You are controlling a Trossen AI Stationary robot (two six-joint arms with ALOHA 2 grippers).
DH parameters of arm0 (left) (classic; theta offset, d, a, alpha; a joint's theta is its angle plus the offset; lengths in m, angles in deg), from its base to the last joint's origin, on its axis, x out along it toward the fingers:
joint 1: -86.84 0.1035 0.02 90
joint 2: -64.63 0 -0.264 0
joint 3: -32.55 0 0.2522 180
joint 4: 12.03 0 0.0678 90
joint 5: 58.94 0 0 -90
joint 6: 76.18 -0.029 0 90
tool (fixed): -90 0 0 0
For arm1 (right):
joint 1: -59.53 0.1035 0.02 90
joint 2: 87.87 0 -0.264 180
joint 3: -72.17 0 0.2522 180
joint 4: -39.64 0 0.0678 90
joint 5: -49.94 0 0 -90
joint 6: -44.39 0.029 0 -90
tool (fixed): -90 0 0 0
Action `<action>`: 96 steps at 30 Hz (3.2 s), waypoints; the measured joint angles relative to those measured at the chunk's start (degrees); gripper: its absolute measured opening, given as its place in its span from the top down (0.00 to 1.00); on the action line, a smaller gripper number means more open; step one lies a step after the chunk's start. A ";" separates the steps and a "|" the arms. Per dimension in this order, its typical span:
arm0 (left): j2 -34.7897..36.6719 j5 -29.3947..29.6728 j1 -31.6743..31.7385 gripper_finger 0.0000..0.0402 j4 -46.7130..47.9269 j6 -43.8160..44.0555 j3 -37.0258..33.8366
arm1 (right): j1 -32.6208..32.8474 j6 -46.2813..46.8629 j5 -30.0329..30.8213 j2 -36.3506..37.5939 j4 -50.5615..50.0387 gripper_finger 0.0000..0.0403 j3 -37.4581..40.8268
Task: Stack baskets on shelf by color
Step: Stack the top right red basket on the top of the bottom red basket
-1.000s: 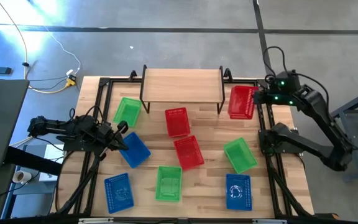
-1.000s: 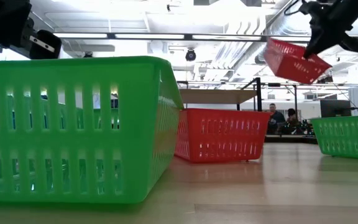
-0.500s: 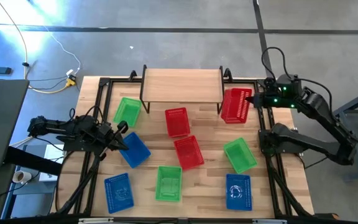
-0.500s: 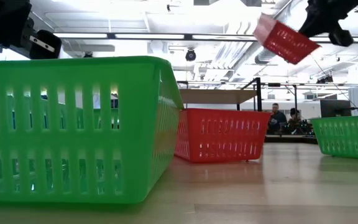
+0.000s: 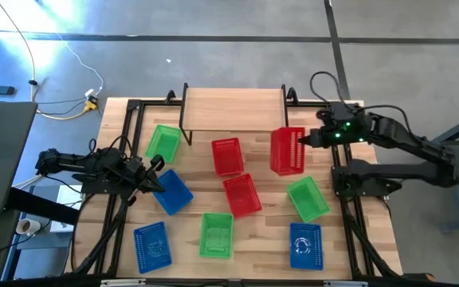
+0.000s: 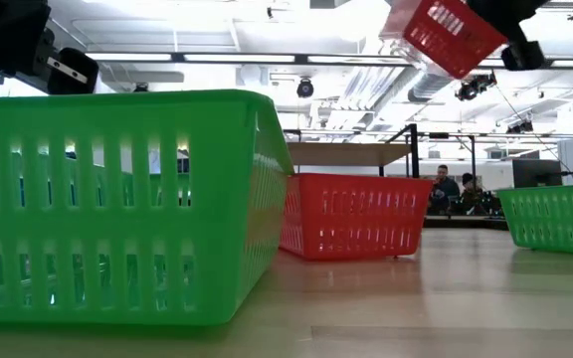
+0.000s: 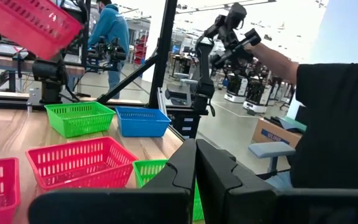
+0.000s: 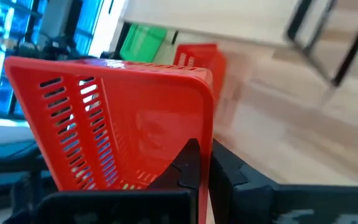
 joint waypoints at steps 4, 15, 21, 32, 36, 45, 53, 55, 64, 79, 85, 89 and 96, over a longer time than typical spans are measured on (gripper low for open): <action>0.02 0.01 0.00 1.00 0.00 -0.02 0.01 | 4.45 2.23 0.10 -3.90 4.41 1.00 0.00; 0.01 0.00 -0.01 1.00 0.01 -0.02 0.02 | 12.43 8.59 1.28 -12.81 14.30 1.00 0.00; 0.01 0.01 -0.01 1.00 0.02 -0.02 0.01 | 15.05 9.88 1.93 -16.57 20.49 1.00 0.00; 0.02 0.00 0.00 1.00 0.39 -0.02 0.02 | 16.03 5.16 1.83 -26.95 12.41 1.00 -12.78; 0.01 0.00 0.00 1.00 0.44 -0.02 0.02 | 15.70 6.73 -0.68 -31.07 6.54 1.00 -15.34; 0.01 0.00 -0.01 1.00 0.45 -0.02 0.01 | 15.71 11.10 -7.76 -39.75 7.02 1.00 -15.39; 0.02 0.00 -0.01 1.00 0.44 -0.02 0.01 | 15.71 14.33 -9.65 -45.14 8.39 1.00 -15.41; 0.02 0.00 0.00 1.00 0.44 -0.02 0.00 | 15.71 14.74 -9.63 -46.02 9.33 1.00 -15.41; 0.02 0.00 -0.01 1.00 0.44 -0.02 0.02 | 15.71 14.04 -8.05 -49.10 10.57 1.00 -15.41; 0.00 0.00 0.00 1.00 0.83 -0.02 0.00 | 15.71 12.73 -6.98 -51.63 8.39 1.00 -15.41; 0.01 0.00 -0.02 1.00 0.81 -0.02 0.02 | 15.89 12.98 -5.33 -51.63 8.14 1.00 -15.41; 0.00 0.00 0.00 1.00 0.81 -0.01 0.01 | 16.21 13.01 -5.25 -51.78 8.11 1.00 -15.41; 0.00 -0.02 0.00 1.00 0.79 0.00 0.00 | 17.11 13.59 -5.09 -53.48 8.86 1.00 -15.45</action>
